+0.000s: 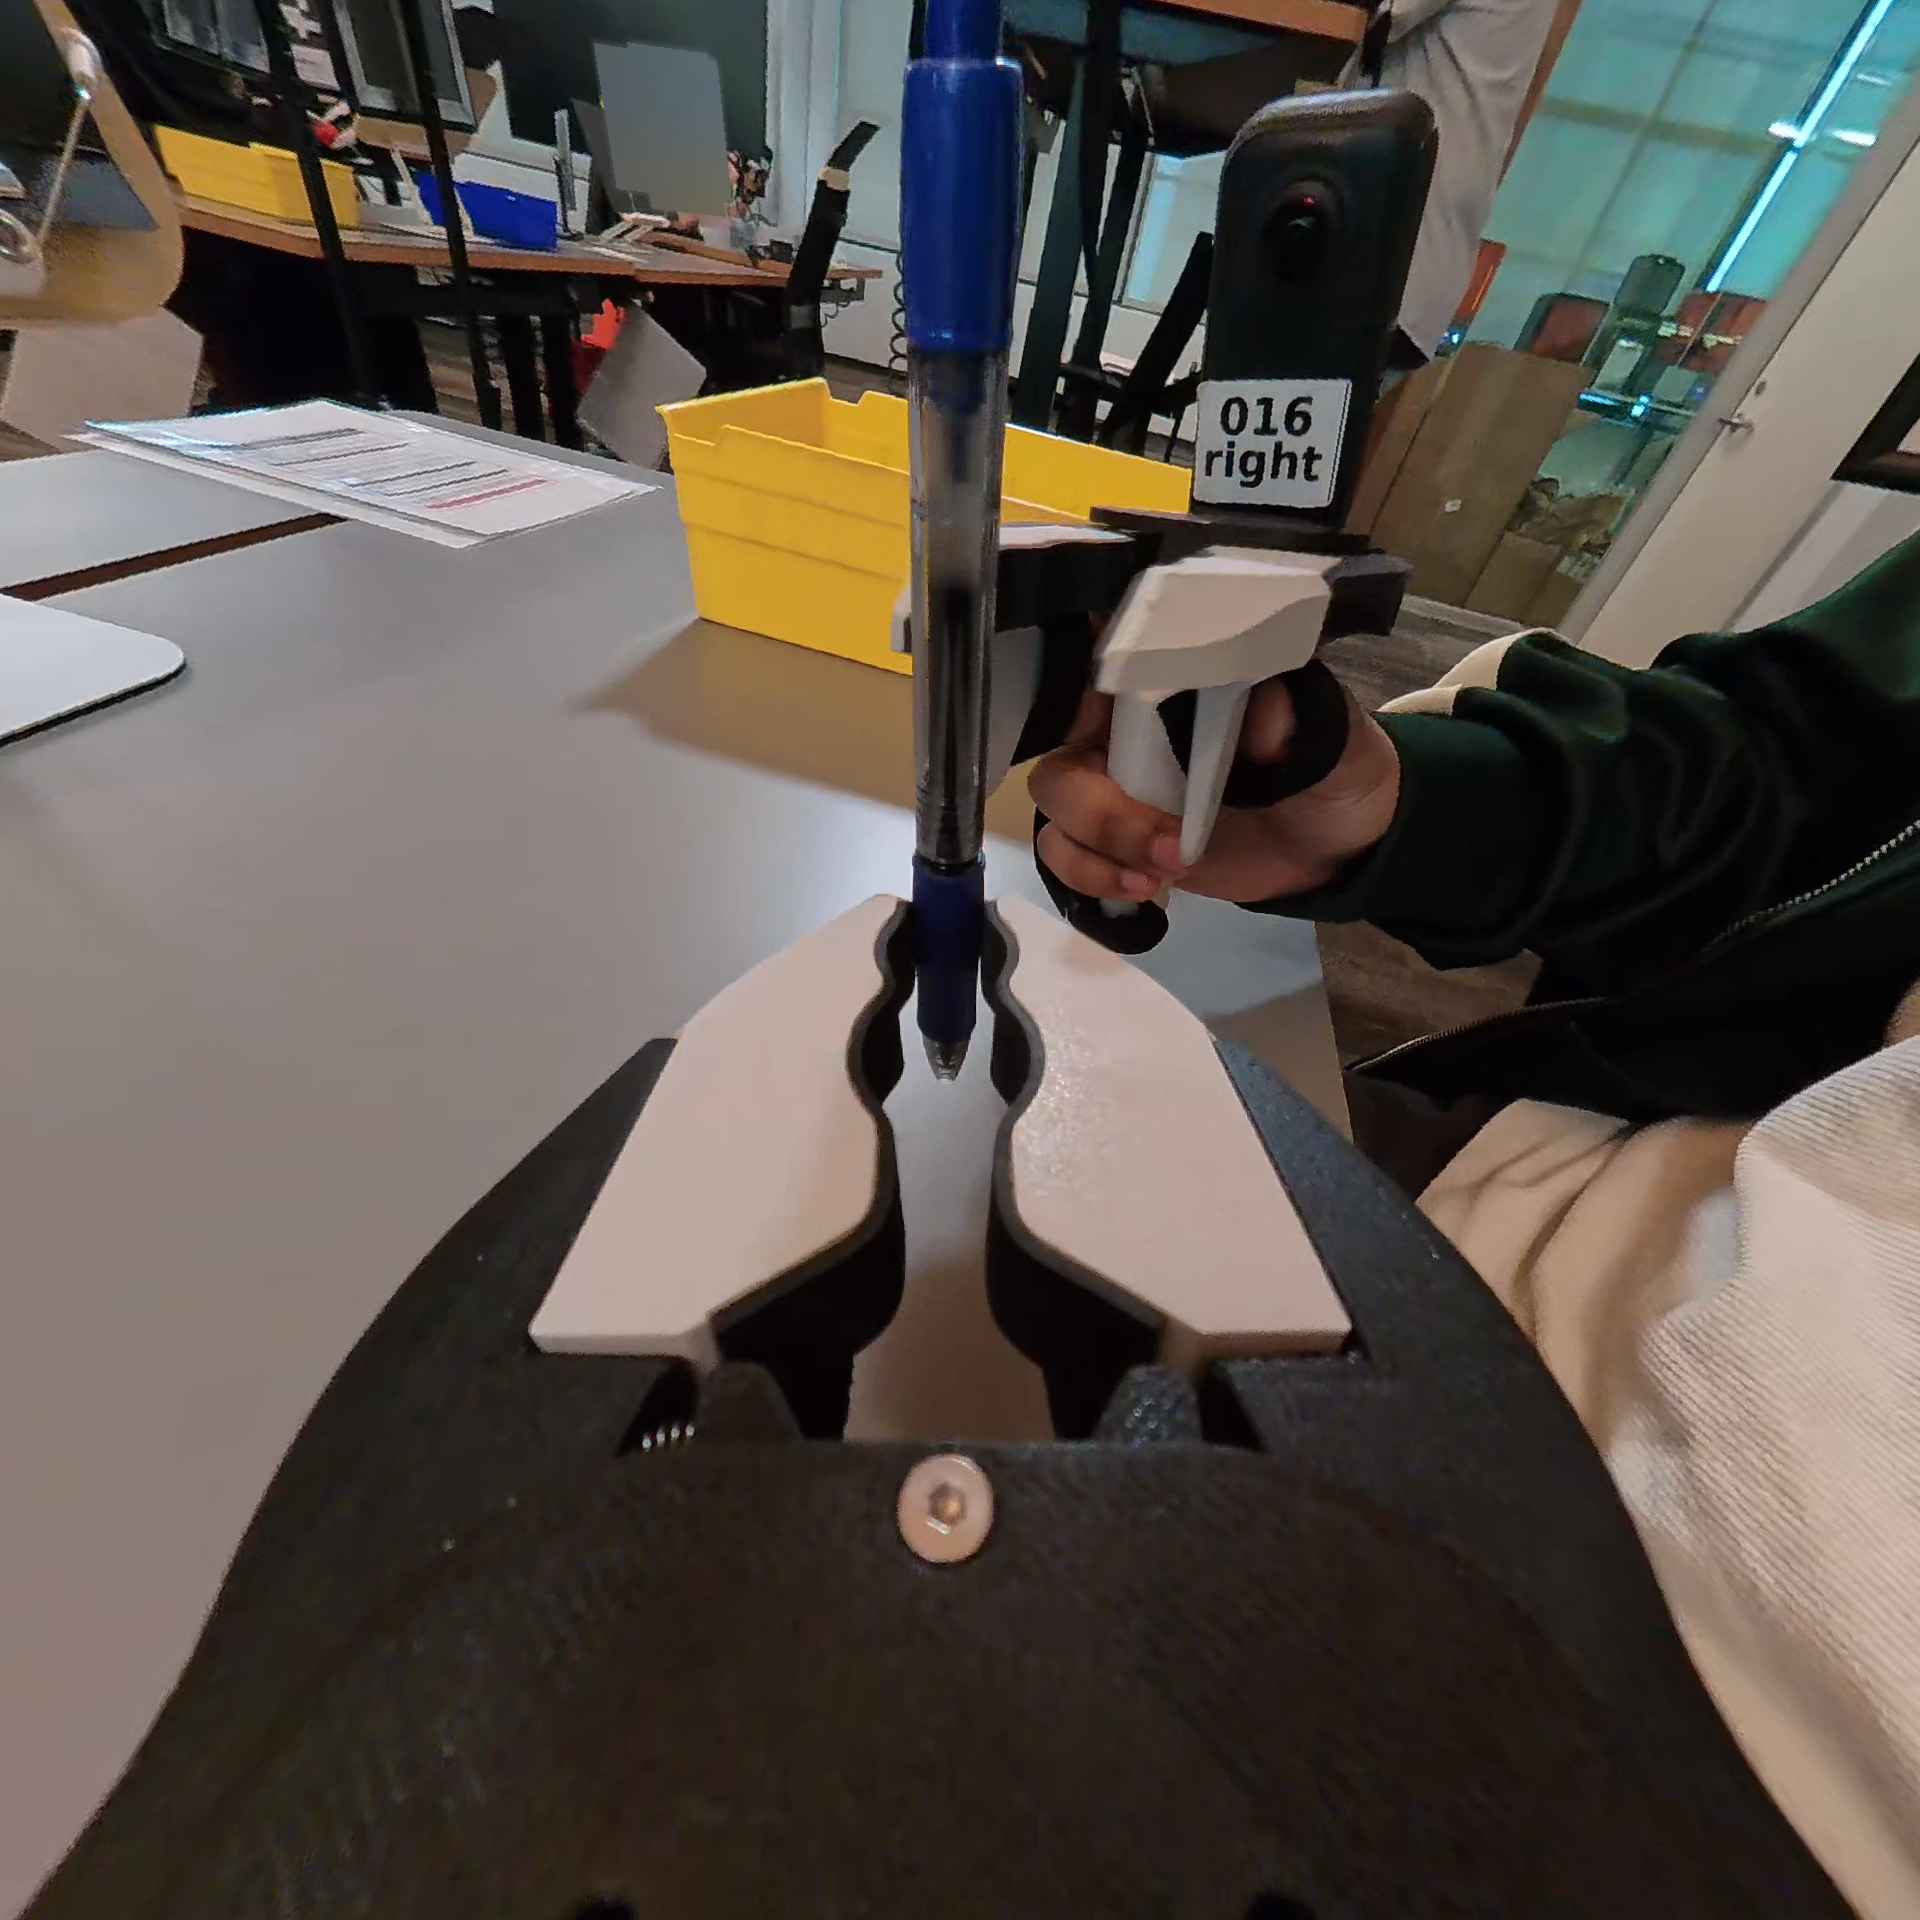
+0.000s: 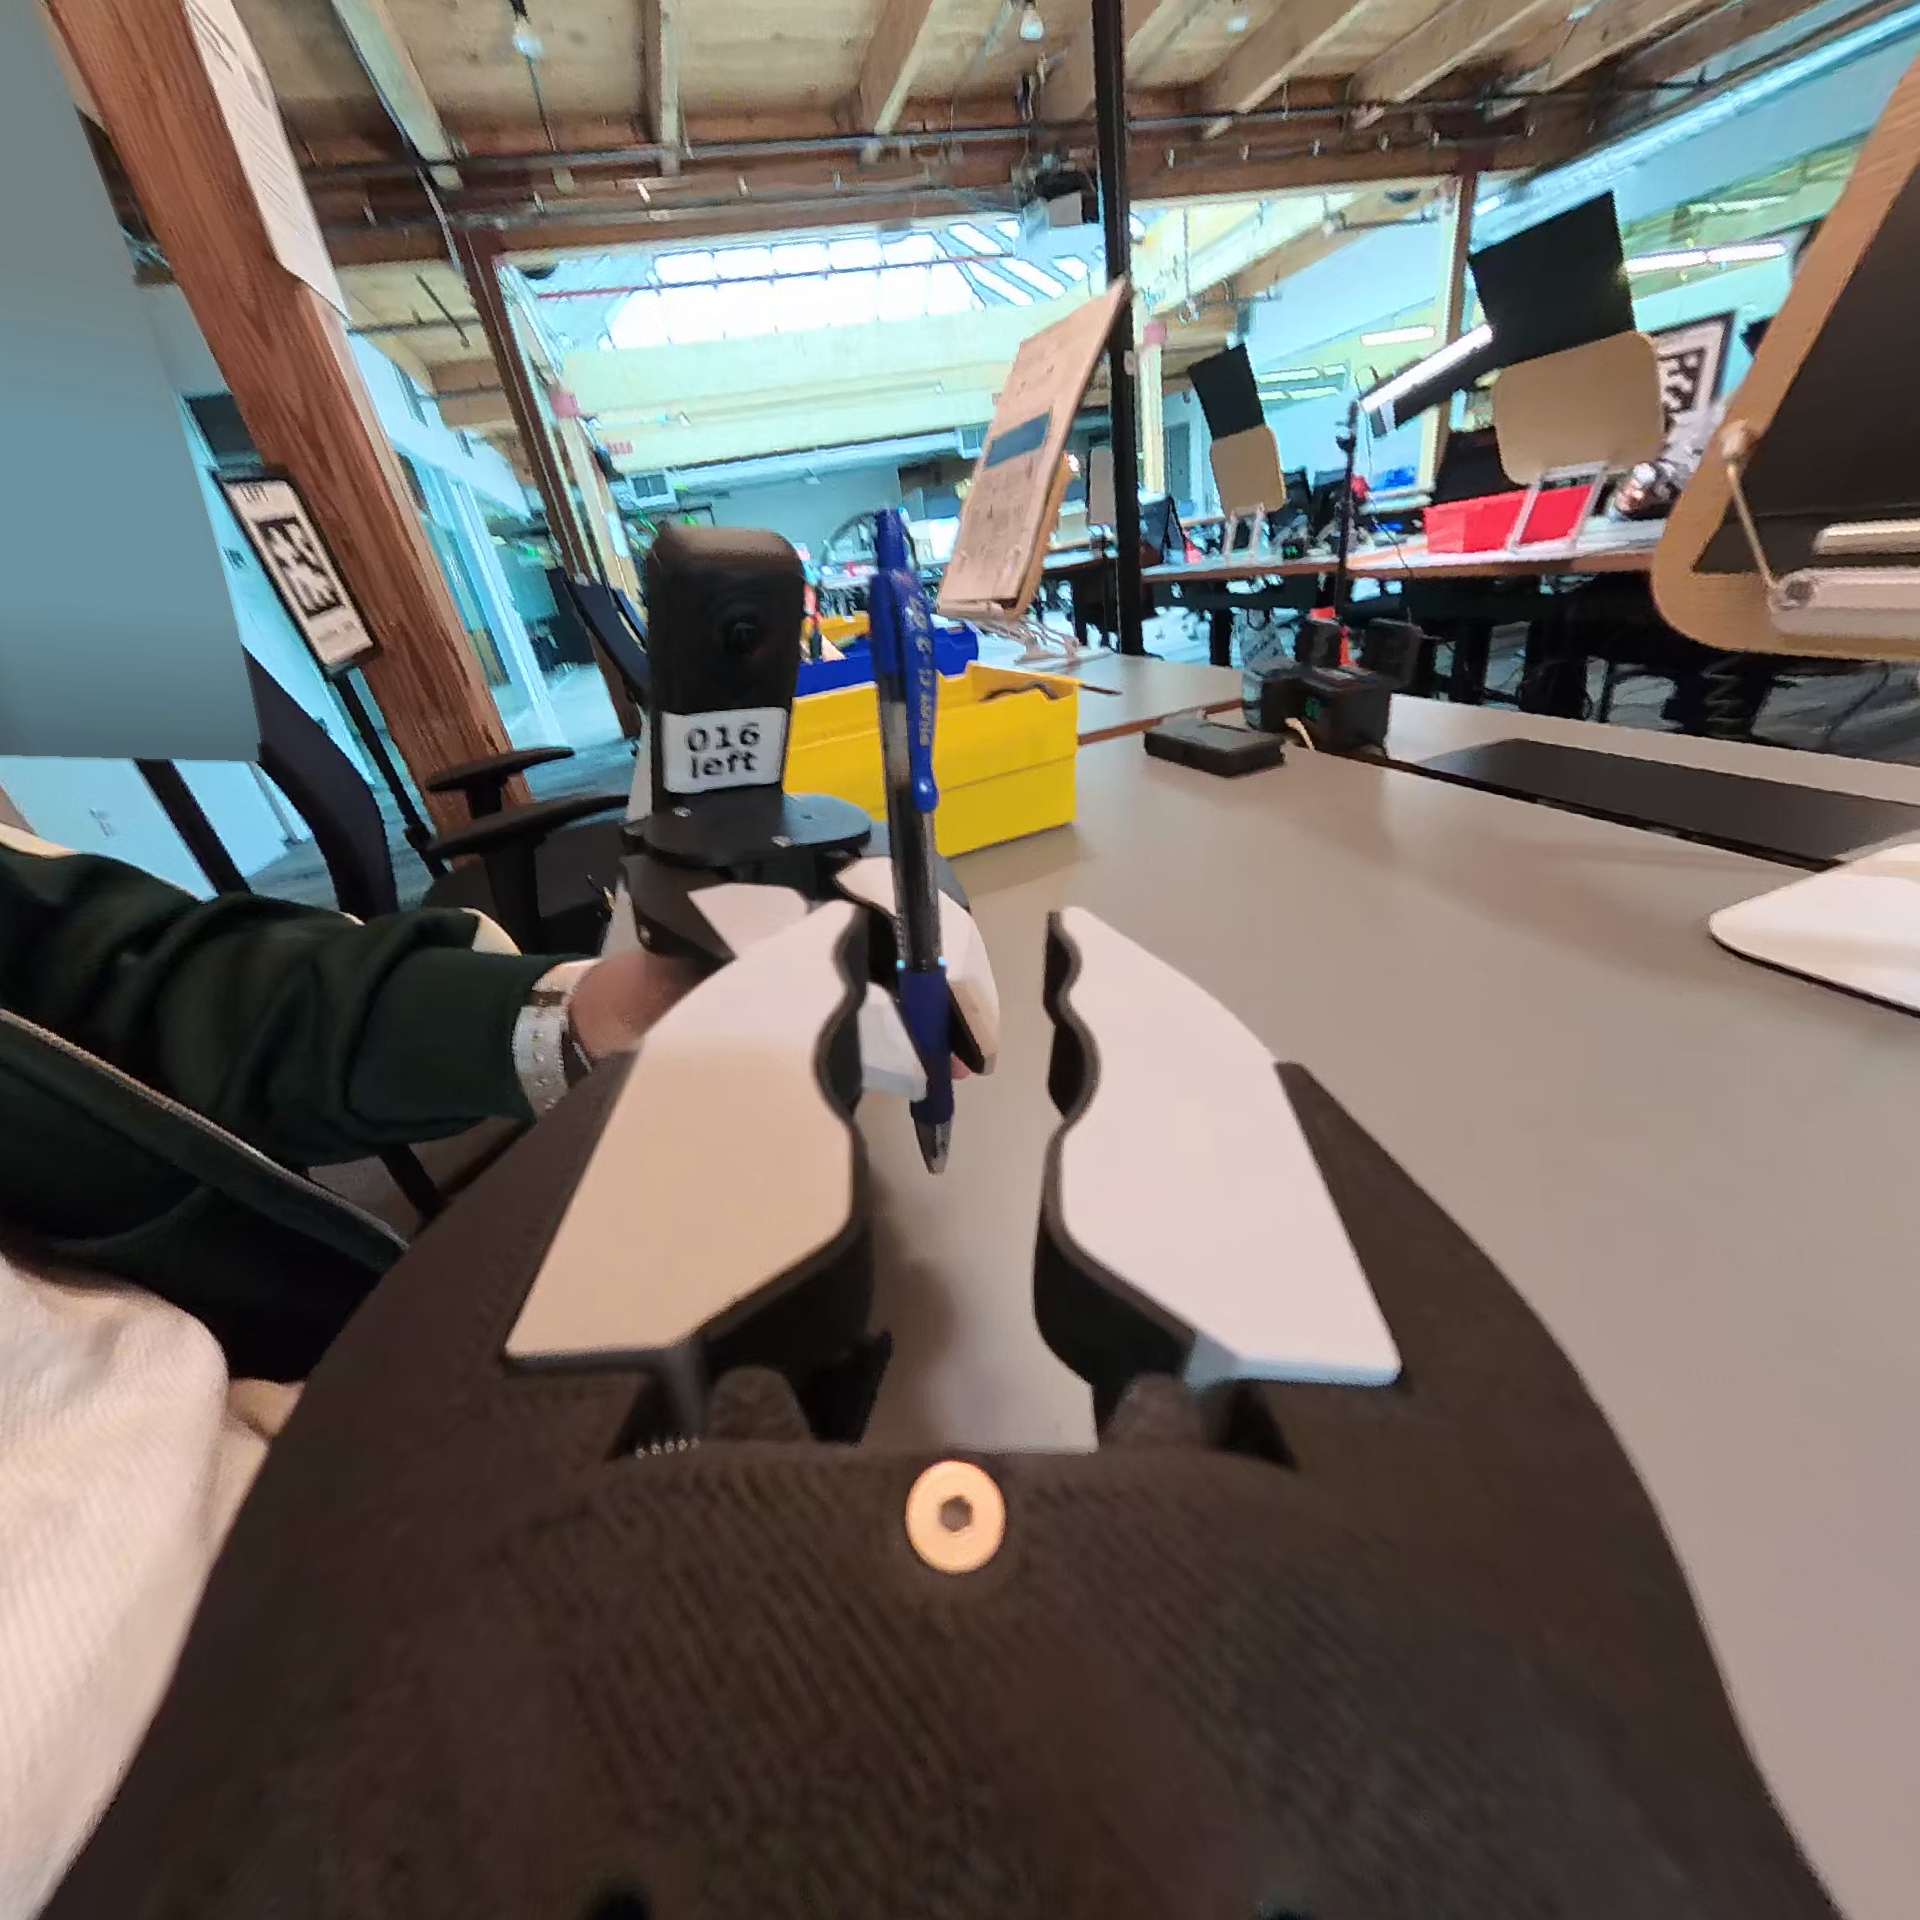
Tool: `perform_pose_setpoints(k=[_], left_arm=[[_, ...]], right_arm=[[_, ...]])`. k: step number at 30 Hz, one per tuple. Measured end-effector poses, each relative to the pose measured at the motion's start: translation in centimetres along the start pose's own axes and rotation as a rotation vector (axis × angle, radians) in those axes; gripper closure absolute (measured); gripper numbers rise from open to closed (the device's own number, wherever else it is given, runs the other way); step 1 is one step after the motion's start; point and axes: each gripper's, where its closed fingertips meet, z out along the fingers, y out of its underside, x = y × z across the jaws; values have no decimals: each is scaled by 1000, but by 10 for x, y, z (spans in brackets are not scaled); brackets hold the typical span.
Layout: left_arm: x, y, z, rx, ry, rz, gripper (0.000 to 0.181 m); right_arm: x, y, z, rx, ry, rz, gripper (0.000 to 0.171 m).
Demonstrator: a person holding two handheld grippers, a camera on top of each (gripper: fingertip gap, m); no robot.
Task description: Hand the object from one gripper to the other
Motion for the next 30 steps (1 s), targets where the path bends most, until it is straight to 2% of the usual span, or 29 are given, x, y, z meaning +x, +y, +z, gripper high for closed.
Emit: perform_pose_setpoints(k=[3,10,14,20,24,30], left_arm=[[4,1,3,-11,3,19,170],[15,3,11,-27,26,36,170],[18,4,13,-34,32,37,170],[19,3,13,-19,49,13,171],[19,5,15,-23,50,-1,154],[21,15,19,-77,64,-1,147]], right_arm=[[-1,5,3,-11,16,5,148],[-13,13,11,-47,4,-31,152],[-17,12,11,-40,-13,-30,161],[-17,12,11,-41,-22,-29,161],[-17,8,9,-18,-33,-20,161],[-5,-4,-2,47,-24,41,161]])
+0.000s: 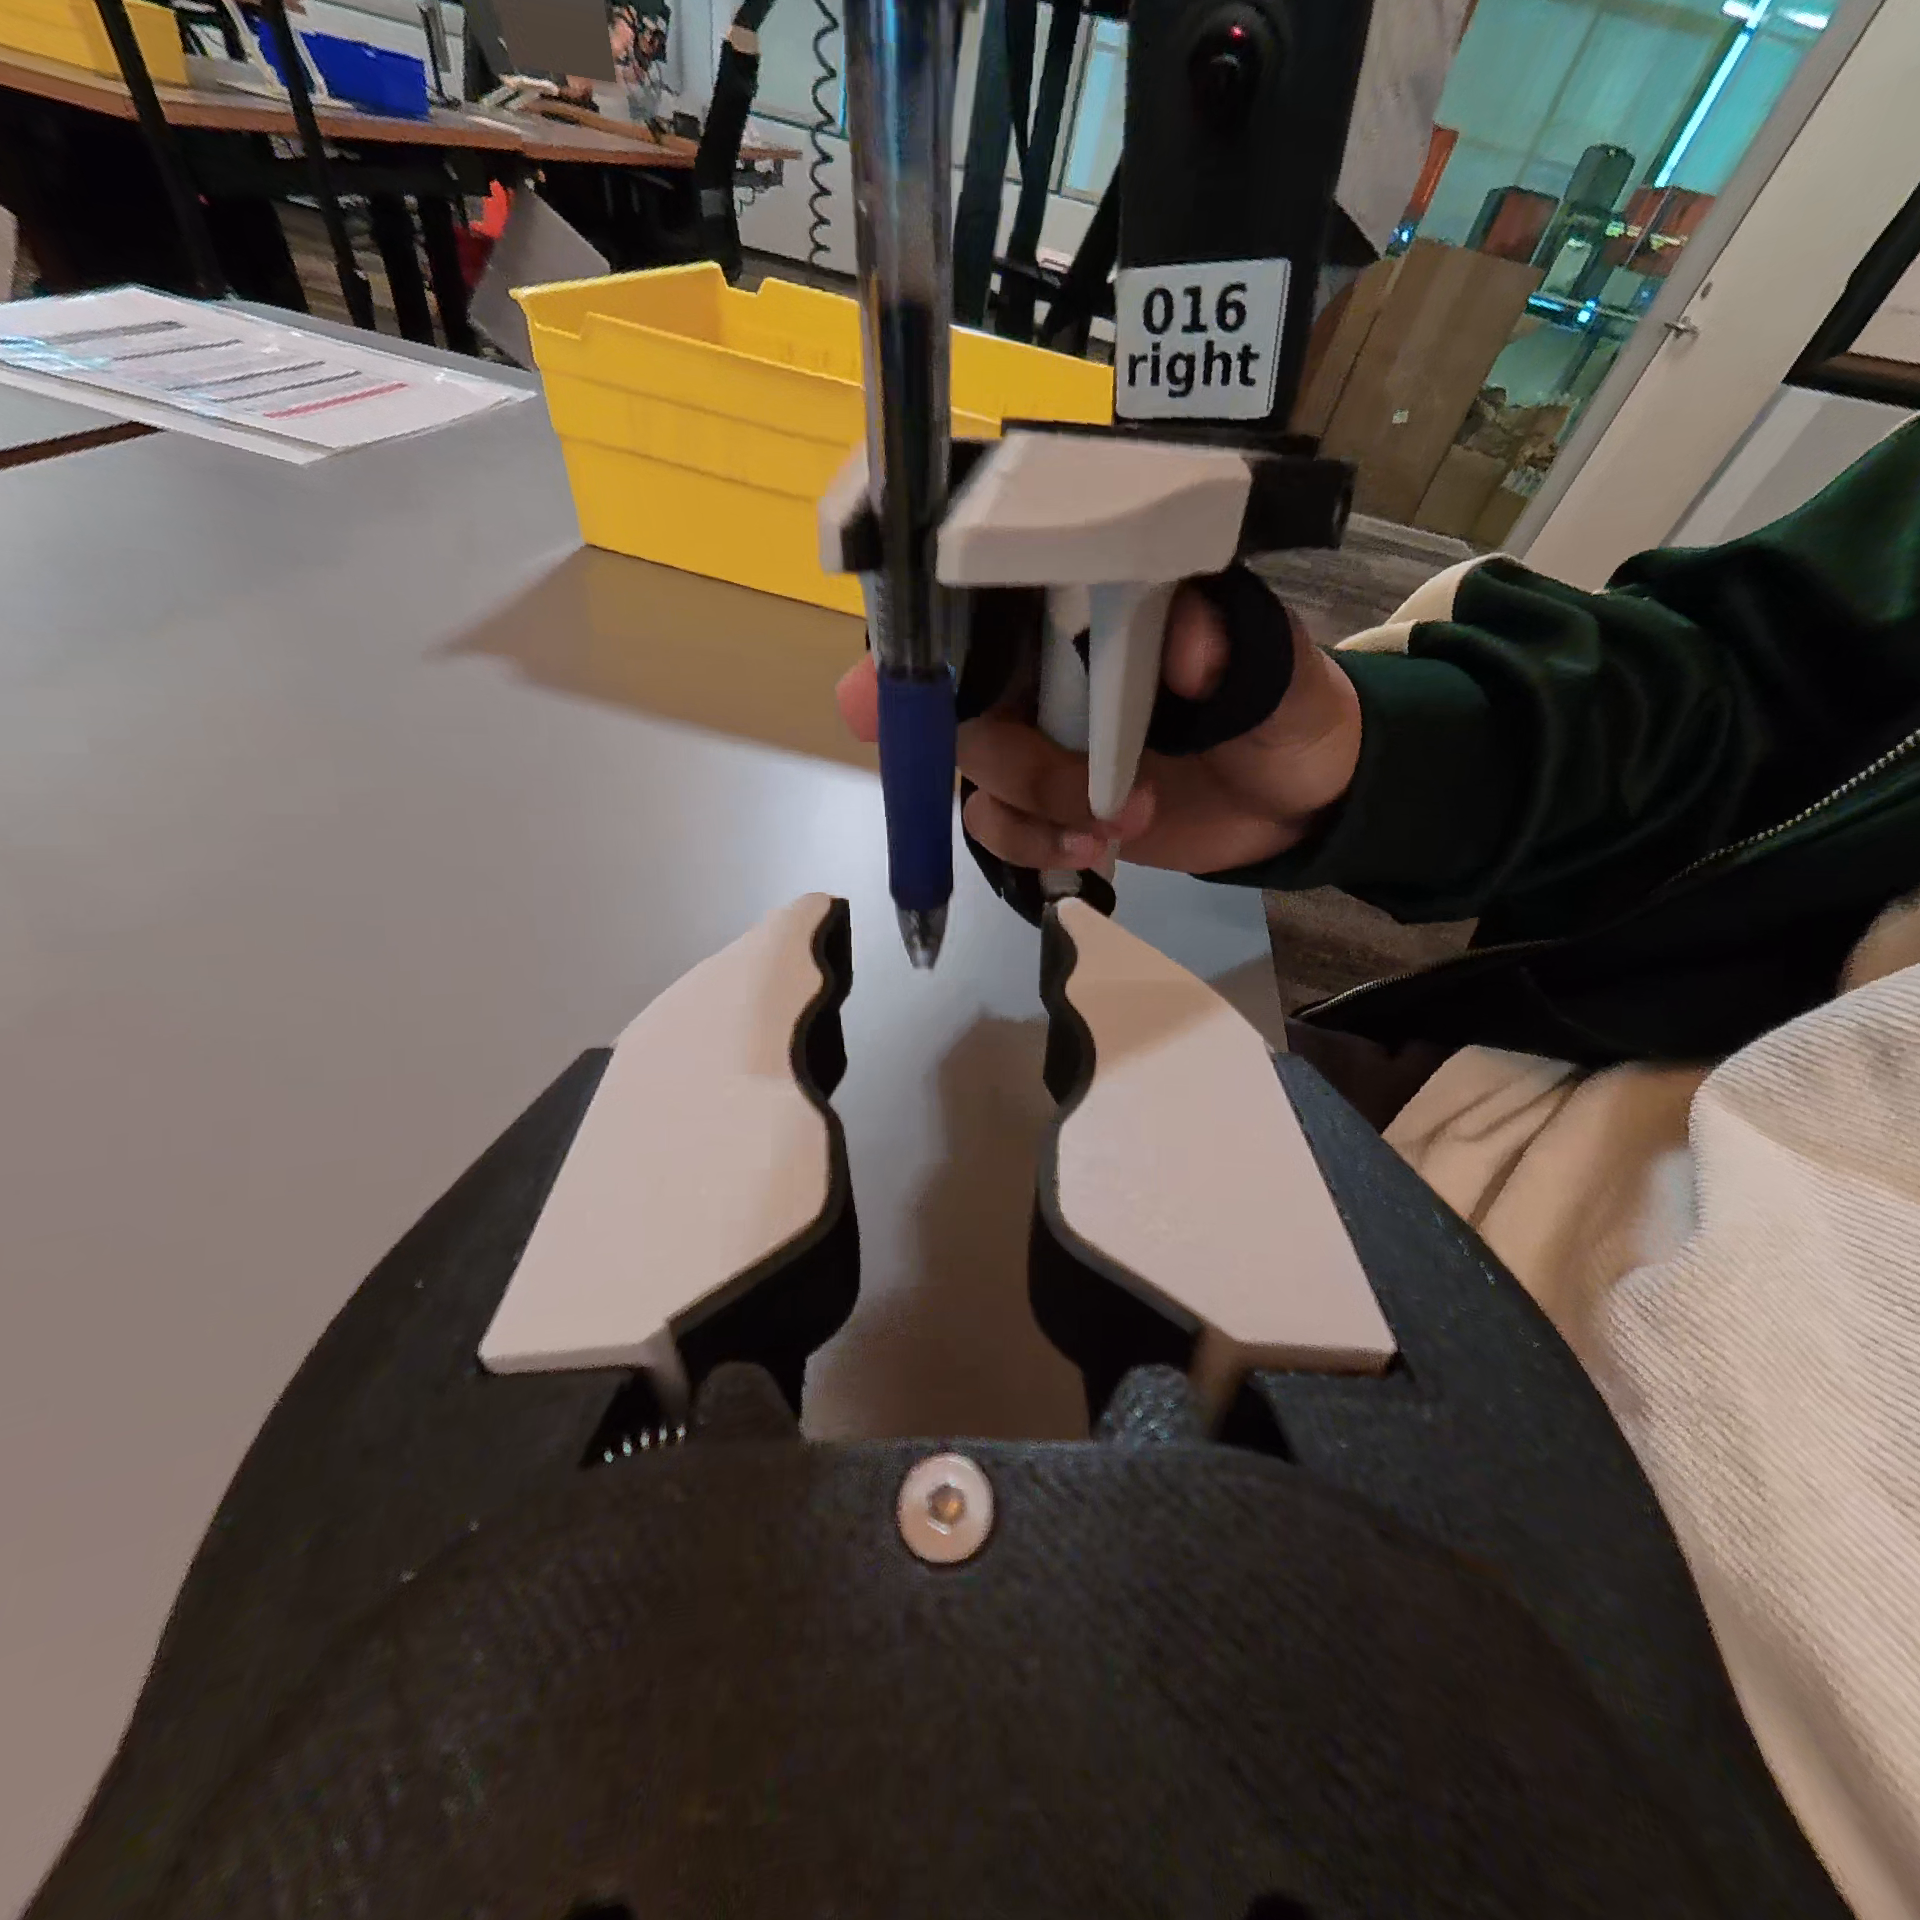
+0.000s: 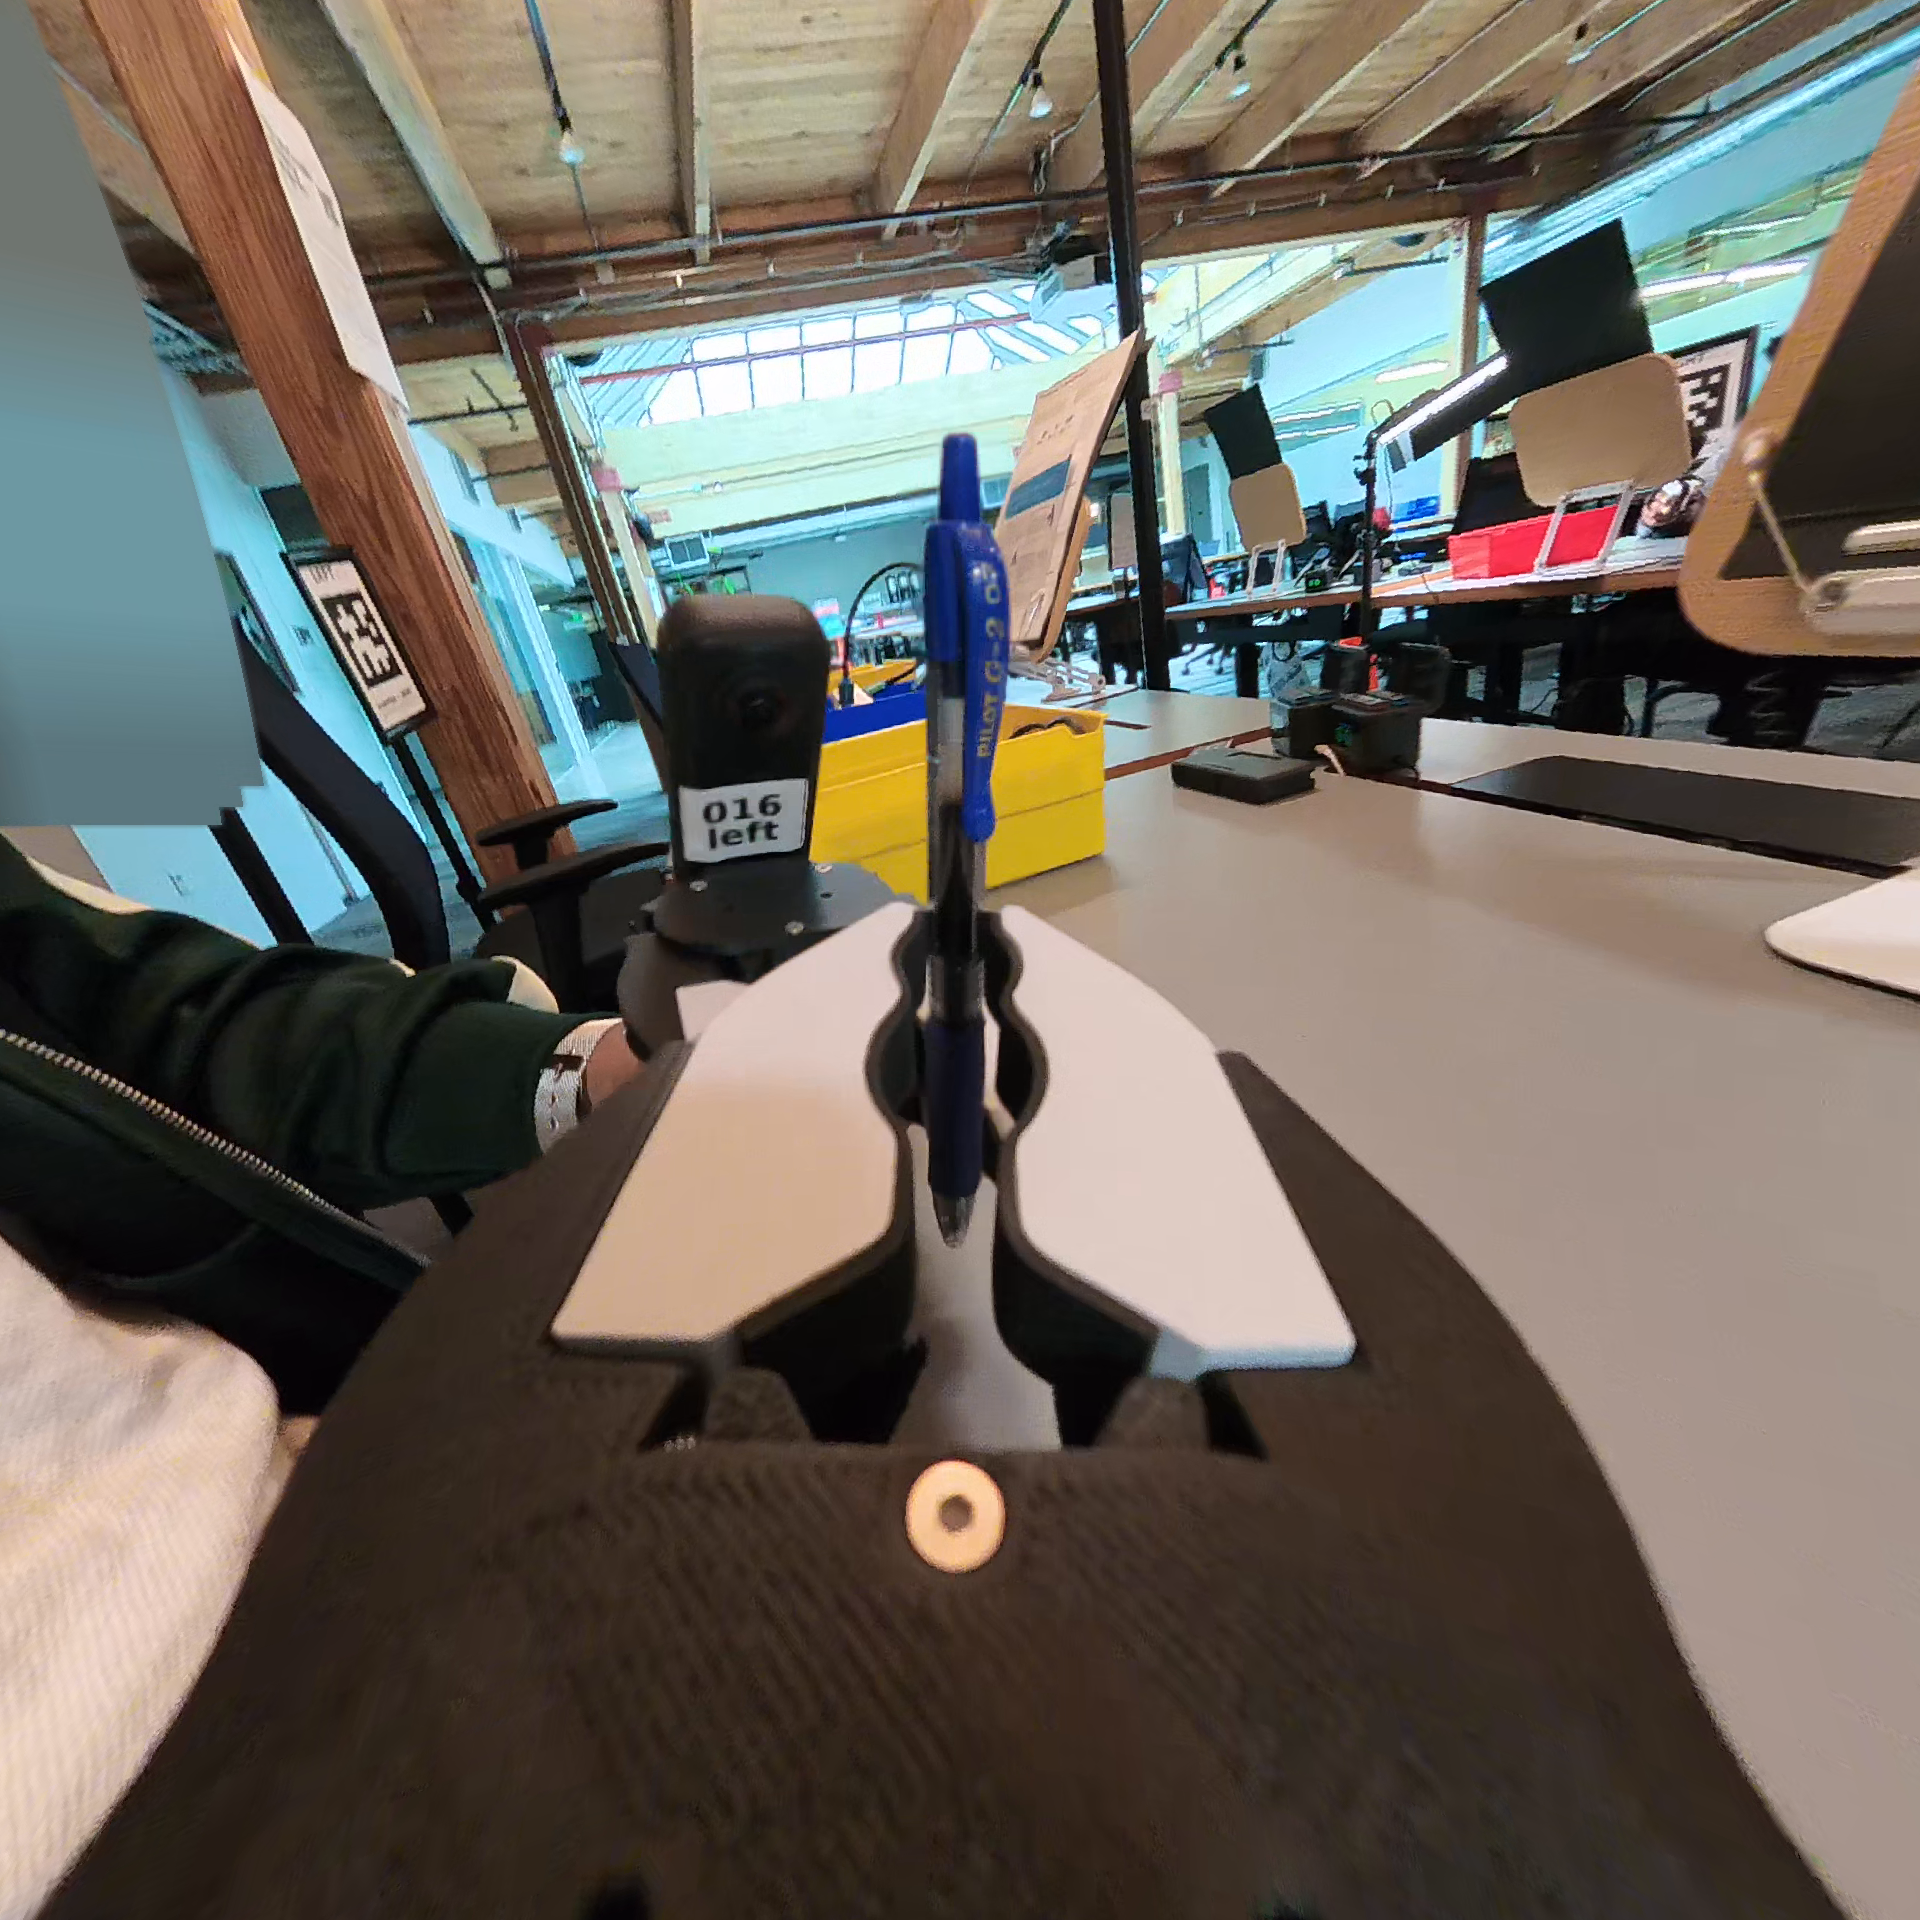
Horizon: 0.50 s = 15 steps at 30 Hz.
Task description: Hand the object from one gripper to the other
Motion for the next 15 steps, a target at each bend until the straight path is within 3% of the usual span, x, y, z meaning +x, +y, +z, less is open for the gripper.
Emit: perform_pose_setpoints(k=[5,15], left_arm=[[-1,1,0,-4,0,-10,147],[4,-3,-1,31,45,-54,148]], right_arm=[[-1,-12,-8,68,-63,67,161],[-4,-7,-4,40,-75,65,161]])
